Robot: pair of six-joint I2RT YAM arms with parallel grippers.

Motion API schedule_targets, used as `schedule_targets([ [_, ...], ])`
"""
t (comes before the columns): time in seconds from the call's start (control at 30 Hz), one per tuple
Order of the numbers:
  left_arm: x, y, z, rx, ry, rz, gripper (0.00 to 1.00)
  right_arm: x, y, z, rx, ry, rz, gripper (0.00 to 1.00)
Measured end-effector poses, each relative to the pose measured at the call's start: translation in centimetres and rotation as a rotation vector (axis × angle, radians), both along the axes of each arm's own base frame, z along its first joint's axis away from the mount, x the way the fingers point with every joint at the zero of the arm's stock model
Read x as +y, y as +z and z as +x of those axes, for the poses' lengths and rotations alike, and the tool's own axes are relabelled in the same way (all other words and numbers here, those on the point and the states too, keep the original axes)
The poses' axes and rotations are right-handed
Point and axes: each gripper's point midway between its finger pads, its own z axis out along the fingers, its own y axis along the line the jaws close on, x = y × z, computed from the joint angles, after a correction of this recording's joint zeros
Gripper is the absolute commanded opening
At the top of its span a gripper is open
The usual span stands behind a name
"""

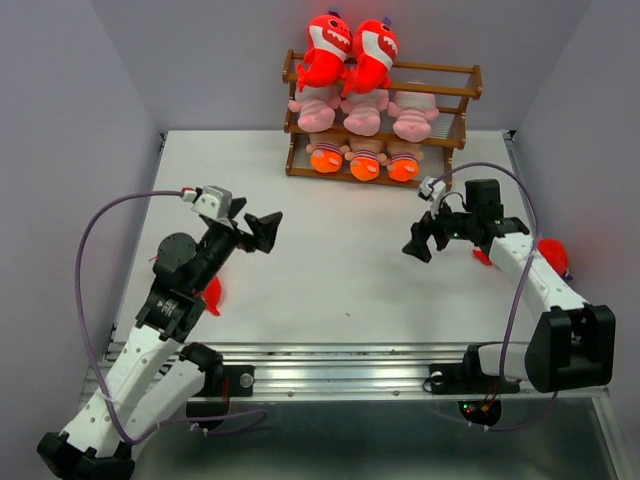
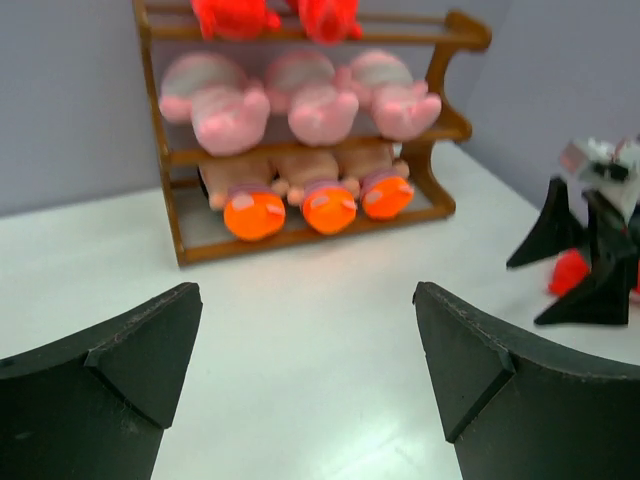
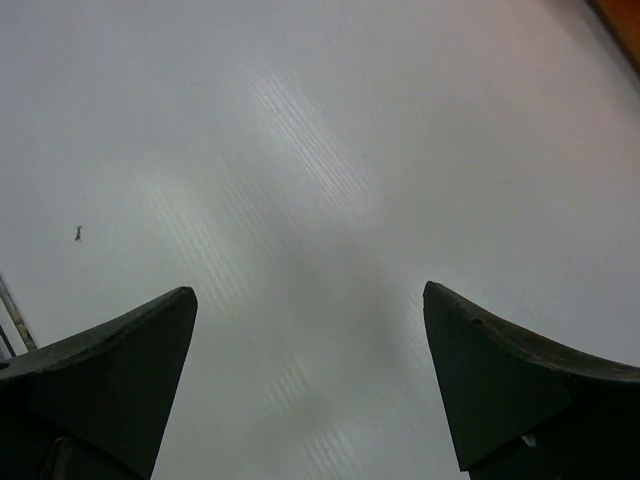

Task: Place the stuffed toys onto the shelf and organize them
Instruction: Grab a stuffed toy with the right arm

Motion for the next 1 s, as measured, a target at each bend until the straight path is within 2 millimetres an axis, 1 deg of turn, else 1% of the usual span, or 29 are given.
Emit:
schedule_targets([
  [0.03, 0.0, -1.3, -0.4, 0.020, -0.010, 0.008, 0.99, -0.4, -0.4, -0.1, 0.020, -0.006, -0.031, 1.00],
  [0.1, 0.1, -5.5, -1.3, 0.097, -0.025, 0.043, 0.99, -1.8, -0.1, 0.6, 0.026, -0.048, -0.117, 1.00],
  [0.17, 0.3, -7.9, -1.8, 0.154, -0.028, 0.071, 0.99, -3.5, 1.0, 1.3, 0.010, -0.087, -0.222, 1.00],
  [0.2, 0.5, -8.7, -2.2, 0.170, -0.029, 0.082, 0.99, -4.2, 1.6, 1.8, -0.001, -0.102, -0.263, 1.00],
  [0.27, 0.8, -8.4, -2.7, 0.154, -0.029, 0.080, 0.99, -6.3, 2.4, 2.8, -0.023, -0.142, -0.386, 1.00],
  [0.33, 1.0, -7.6, -3.5, 0.115, -0.035, 0.066, 0.99, -8.4, 1.9, 2.9, -0.020, -0.177, -0.506, 1.00],
  [0.43, 1.1, -6.9, -4.2, 0.080, -0.050, 0.056, 0.99, -12.1, 0.0, 1.5, 0.033, -0.200, -0.710, 1.00],
  [0.5, 1.2, -6.6, -4.4, 0.066, -0.053, 0.052, 0.99, -14.9, -1.3, 0.1, 0.085, -0.201, -0.849, 1.00],
  [0.6, 1.2, -6.8, -4.4, 0.075, -0.050, 0.056, 0.99, -18.4, -1.7, -1.0, 0.133, -0.222, -0.988, 1.00],
  [0.63, 1.3, -6.9, -4.4, 0.079, -0.048, 0.058, 0.99, -19.9, -1.6, -1.3, 0.149, -0.237, -1.035, 1.00],
  [0.73, 1.4, -7.0, -4.4, 0.081, -0.041, 0.059, 0.99, -23.5, -2.1, -1.9, 0.220, -0.268, -1.122, 1.00],
  [0.8, 1.5, -7.0, -4.5, 0.079, -0.038, 0.057, 0.99, -26.2, -2.7, -2.7, 0.288, -0.308, -1.148, 1.00],
  [0.83, 1.5, -6.9, -4.5, 0.078, -0.037, 0.057, 0.99, -27.1, -3.1, -3.0, 0.316, -0.313, -1.159, 1.00],
  [0.9, 1.6, -6.9, -4.5, 0.076, -0.036, 0.056, 0.99, -29.5, -3.8, -3.9, 0.379, -0.341, -1.181, 1.00],
  [1.0, 1.5, -7.0, -4.5, 0.081, -0.037, 0.058, 0.99, -31.6, -4.1, -4.5, 0.407, -0.367, -1.205, 1.00],
])
